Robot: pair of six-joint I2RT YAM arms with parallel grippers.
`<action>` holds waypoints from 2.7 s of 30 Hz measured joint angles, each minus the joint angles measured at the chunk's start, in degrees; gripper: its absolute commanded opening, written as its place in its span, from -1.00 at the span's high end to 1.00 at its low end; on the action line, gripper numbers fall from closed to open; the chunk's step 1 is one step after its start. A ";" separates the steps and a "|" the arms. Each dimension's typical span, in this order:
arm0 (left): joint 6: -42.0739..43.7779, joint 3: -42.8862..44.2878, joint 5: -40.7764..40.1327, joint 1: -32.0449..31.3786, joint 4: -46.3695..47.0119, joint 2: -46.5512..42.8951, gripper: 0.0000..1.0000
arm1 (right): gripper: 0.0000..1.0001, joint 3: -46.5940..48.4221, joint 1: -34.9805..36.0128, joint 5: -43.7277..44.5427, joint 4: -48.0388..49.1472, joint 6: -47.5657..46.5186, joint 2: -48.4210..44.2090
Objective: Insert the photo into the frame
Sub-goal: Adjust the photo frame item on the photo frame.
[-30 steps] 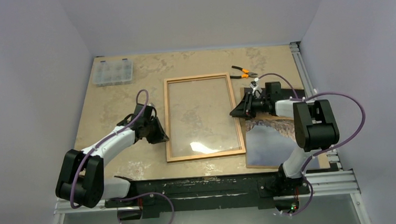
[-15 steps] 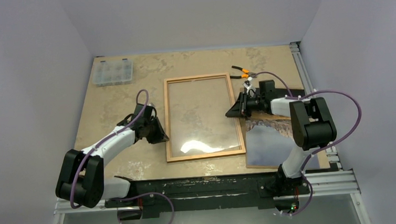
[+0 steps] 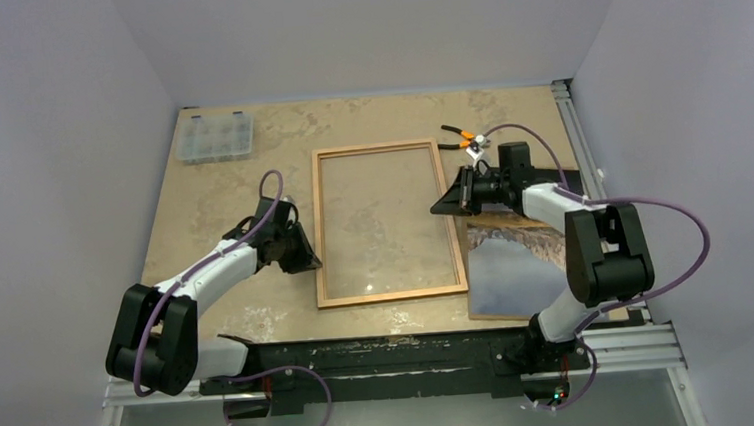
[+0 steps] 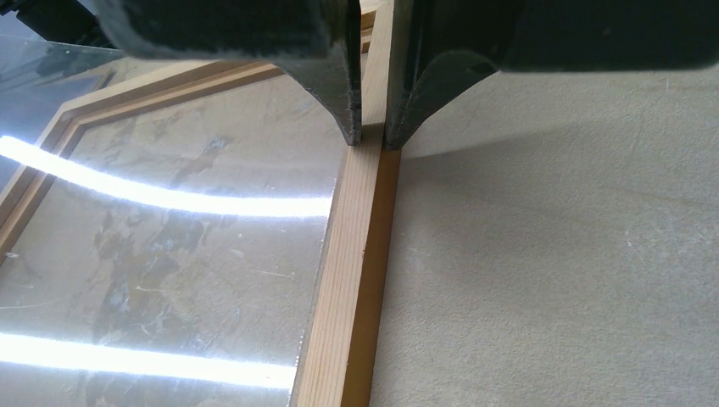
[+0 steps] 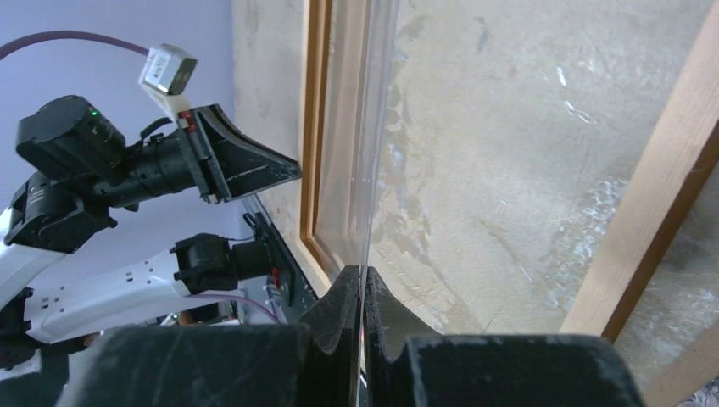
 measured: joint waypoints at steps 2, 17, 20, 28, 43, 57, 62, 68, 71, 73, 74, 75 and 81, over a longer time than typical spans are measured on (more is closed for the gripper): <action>-0.02 0.04 0.00 0.00 -0.04 0.02 0.82 | 1.00 0.85 0.02 0.26 -0.87 0.00 -1.86; 0.00 0.37 -0.11 -0.07 -0.44 0.31 0.82 | 1.00 4.50 0.11 1.27 -2.23 5.44 -10.97; 0.00 0.44 -0.11 -0.07 -0.50 0.37 0.82 | 1.00 4.52 0.35 1.79 -2.05 6.80 -11.67; 0.00 0.70 -0.17 -0.13 -0.79 0.57 0.82 | 1.00 4.52 2.32 3.74 0.42 10.67 -12.81; 0.00 0.87 -0.57 -0.37 -1.01 0.63 0.82 | 1.00 4.66 5.25 5.86 3.39 14.95 -14.56; 0.00 1.01 -0.68 -0.46 -1.18 0.72 0.82 | 1.00 5.51 7.78 6.86 5.25 15.45 -14.99; 0.00 1.05 -0.74 -0.48 -1.22 0.74 0.82 | 1.00 5.51 7.87 7.08 5.25 15.41 -14.47; 0.00 1.09 -0.74 -0.48 -1.27 0.79 0.82 | 1.00 5.51 7.98 7.34 5.99 15.41 -13.09; 0.00 1.09 -0.74 -0.48 -1.27 0.79 0.82 | 1.00 5.51 8.17 7.45 6.21 15.41 -12.41; 0.00 1.09 -0.74 -0.48 -1.27 0.79 0.82 | 1.00 5.51 8.37 7.58 6.47 15.41 -12.04; 0.00 1.09 -0.74 -0.50 -1.27 0.79 0.82 | 1.00 5.51 8.50 7.80 6.49 15.41 -11.91; 0.00 1.09 -0.76 -0.50 -1.27 0.79 0.82 | 1.00 5.51 8.61 8.04 6.54 15.43 -11.78; 0.02 1.20 -1.01 -0.72 -1.38 0.83 0.82 | 1.00 5.51 9.01 8.39 7.54 15.52 -11.06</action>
